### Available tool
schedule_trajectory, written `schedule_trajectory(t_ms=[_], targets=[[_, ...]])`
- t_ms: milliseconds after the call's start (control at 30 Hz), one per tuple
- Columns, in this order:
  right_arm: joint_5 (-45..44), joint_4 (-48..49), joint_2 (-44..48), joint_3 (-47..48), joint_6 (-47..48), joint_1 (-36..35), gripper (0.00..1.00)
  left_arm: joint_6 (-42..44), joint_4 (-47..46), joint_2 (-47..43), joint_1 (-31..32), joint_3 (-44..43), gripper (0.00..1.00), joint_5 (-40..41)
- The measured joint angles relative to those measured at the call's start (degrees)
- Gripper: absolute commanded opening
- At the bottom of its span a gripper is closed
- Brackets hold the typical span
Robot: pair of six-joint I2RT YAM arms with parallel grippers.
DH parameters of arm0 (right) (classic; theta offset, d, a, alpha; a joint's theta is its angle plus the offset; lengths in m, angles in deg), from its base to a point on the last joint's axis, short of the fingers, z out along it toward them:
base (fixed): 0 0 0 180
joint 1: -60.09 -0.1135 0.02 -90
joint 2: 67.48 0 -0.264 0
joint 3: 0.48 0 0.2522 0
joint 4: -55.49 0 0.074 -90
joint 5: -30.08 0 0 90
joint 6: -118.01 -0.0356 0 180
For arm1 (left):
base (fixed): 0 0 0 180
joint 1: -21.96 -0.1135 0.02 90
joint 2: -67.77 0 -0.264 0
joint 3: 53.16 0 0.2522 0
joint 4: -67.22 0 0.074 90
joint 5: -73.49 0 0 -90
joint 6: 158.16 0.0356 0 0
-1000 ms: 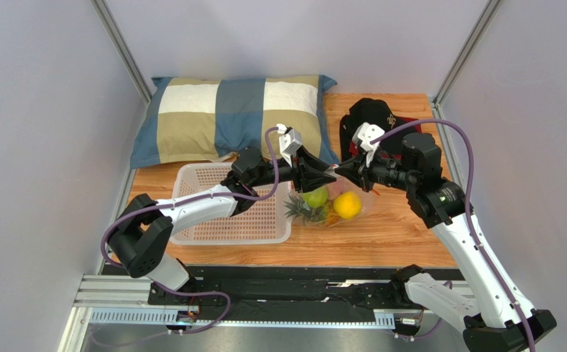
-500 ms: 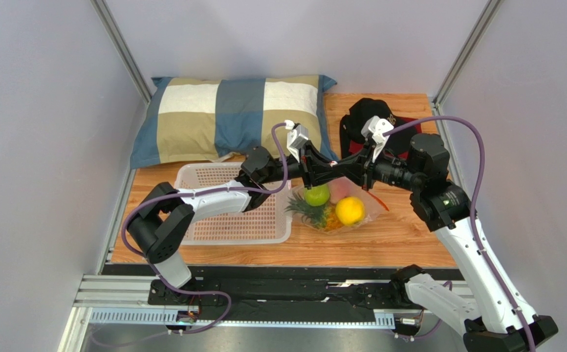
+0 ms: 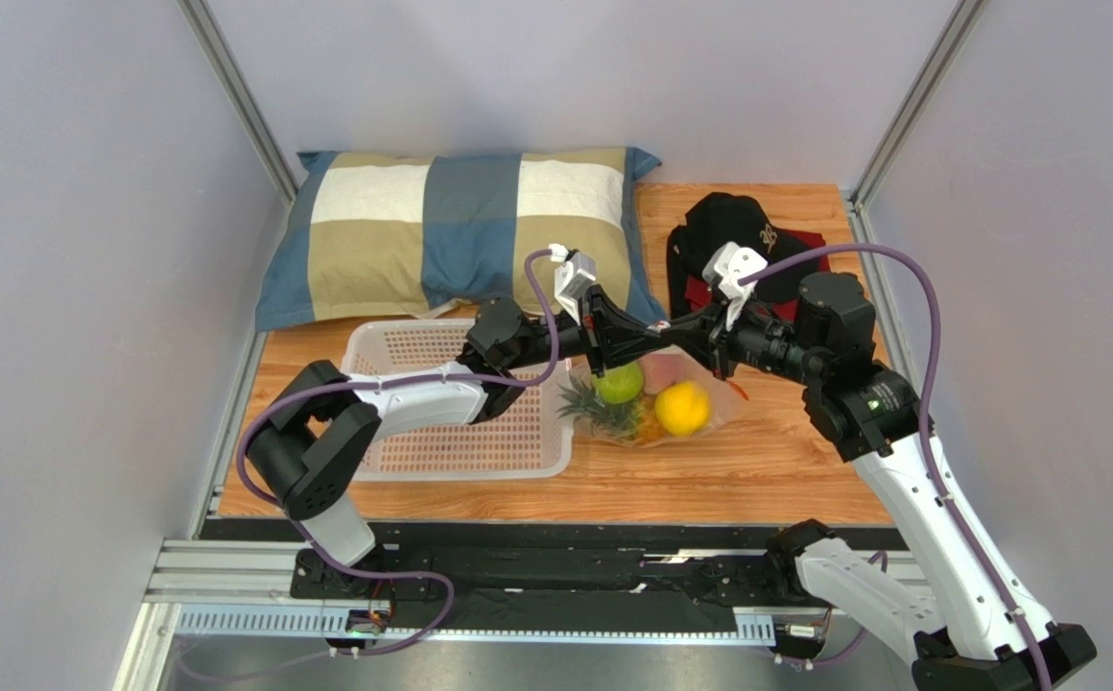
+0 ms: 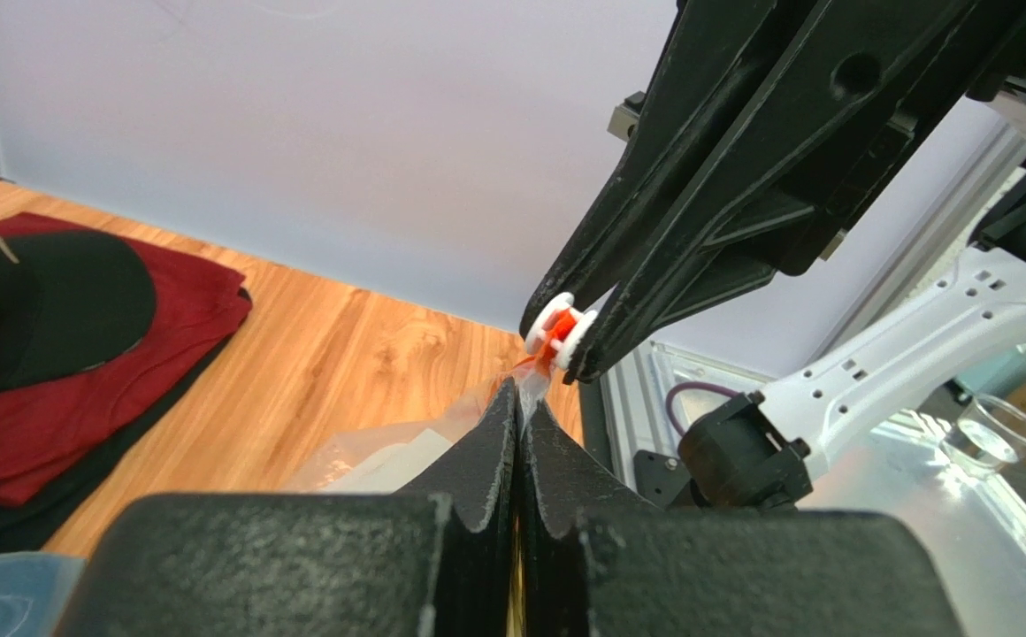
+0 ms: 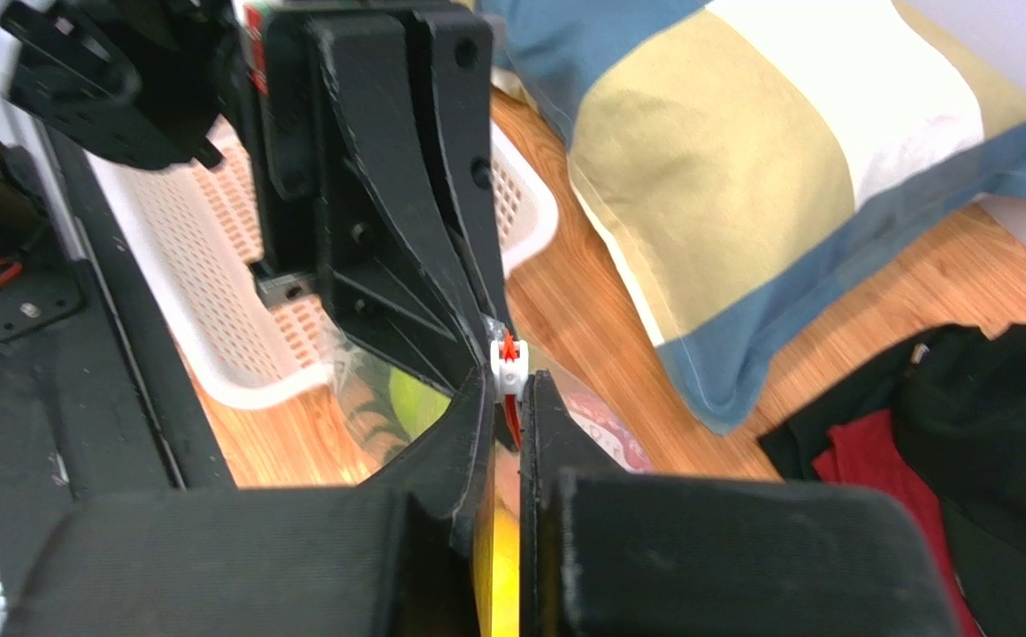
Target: Open the zip-top bag and remove the fake food
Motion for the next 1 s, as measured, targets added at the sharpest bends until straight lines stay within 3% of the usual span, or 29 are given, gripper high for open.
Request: schedule_trajectory(t_ms=[267,400,600,767,1000], targets=[[-1.77,-3.52,0.02,0.02,2.10,0.00,0.00,2.89,5.01,-2.40,-0.33,0.52,0.00,1.11],[-3.21,-4.28,0.02,0.02,0.20,0.00,0.00,4.68,11.23,-4.33,-0.37,0.22,0.43,0.00],[-8.00,-6.82,-0.70,2.32,-8.35,0.00,0.00,11.98,24.52,-17.53,1.62,2.47,0.59,6.75],[-15.89,-9.46,-0.79,5.88,-17.68,-0.09,0.00,17.94,31.56,-26.67,8.48,1.73,0.63,18.25],[-24.87,-14.56,2.08,10.29,-27.69,-0.11,0.00,20.92,36.54,-21.09,15.43,-1.40,0.63,30.47]])
